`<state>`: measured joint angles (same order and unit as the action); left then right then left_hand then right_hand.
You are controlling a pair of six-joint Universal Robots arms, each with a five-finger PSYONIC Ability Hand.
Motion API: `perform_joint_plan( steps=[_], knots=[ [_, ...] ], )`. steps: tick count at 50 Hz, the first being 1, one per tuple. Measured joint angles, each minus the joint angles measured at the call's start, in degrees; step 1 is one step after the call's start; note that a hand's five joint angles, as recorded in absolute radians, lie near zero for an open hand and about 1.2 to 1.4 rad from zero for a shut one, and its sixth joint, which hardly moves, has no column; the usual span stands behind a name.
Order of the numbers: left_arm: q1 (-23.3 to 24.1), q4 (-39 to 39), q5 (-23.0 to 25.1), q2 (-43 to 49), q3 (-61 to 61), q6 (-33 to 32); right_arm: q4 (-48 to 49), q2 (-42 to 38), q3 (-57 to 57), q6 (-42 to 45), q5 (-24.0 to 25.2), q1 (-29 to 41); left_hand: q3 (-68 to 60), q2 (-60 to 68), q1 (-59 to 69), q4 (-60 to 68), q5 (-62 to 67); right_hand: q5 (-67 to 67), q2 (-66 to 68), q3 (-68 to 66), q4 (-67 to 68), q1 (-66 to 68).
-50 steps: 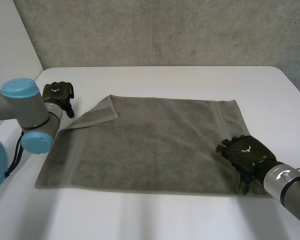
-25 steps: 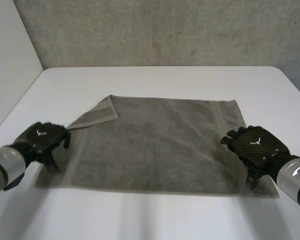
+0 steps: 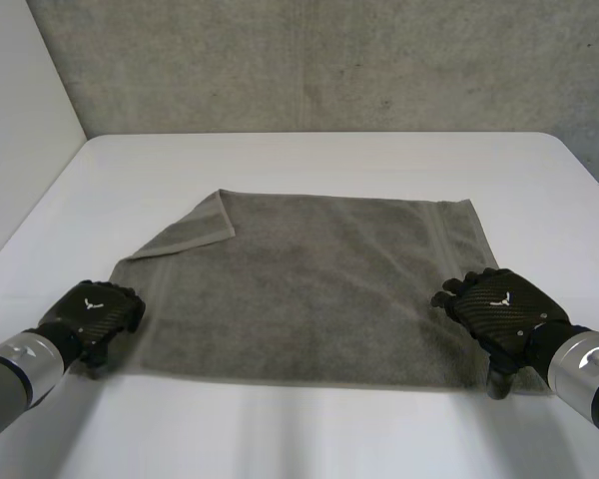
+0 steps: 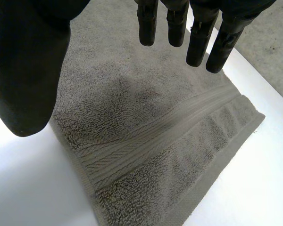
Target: Fold the towel.
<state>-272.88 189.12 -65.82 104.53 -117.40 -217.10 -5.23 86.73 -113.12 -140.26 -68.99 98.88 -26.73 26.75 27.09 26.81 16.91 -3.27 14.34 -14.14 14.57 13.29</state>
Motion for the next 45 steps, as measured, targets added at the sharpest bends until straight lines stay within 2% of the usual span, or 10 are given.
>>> perform_joint_plan(
  steps=[15, 21, 35, 39, 45],
  knots=[
    [1.76, 3.71, -0.35, 5.8, 2.66, 3.92, 1.39, -0.4, -0.68, -0.02, 0.0, 0.05, -1.37, 1.28, 0.11, 1.32, 0.36, 0.0, 0.0, 0.0, 0.0, 0.0],
    [1.91, 4.01, -0.42, 6.05, 3.46, 5.49, 1.39, -0.43, -0.91, -0.02, -0.01, 0.08, -6.03, 6.08, 5.88, 5.97, 4.02, 0.0, 0.0, 0.0, 0.0, 0.0],
    [1.87, 5.85, -0.54, 6.04, 3.78, 6.78, 1.7, -0.43, -1.15, -0.02, -0.01, 0.17, -21.58, 21.62, 20.87, 21.72, 20.84, 0.0, 0.0, 0.0, 0.0, 0.0],
    [1.83, 6.1, -0.55, 5.99, 3.77, 7.95, 1.79, -0.44, -1.15, -0.02, -0.05, 0.13, -31.23, 31.44, 30.78, 31.59, 30.3, 0.0, 0.0, 0.0, 0.0, -0.01],
    [1.75, 6.13, -0.6, 5.64, 3.76, 9.37, 1.91, -0.45, -1.15, -0.02, -0.12, -0.36, -40.72, 41.0, 39.05, 41.2, 39.5, 0.0, 0.0, 0.0, 0.0, -0.01]
  ],
)
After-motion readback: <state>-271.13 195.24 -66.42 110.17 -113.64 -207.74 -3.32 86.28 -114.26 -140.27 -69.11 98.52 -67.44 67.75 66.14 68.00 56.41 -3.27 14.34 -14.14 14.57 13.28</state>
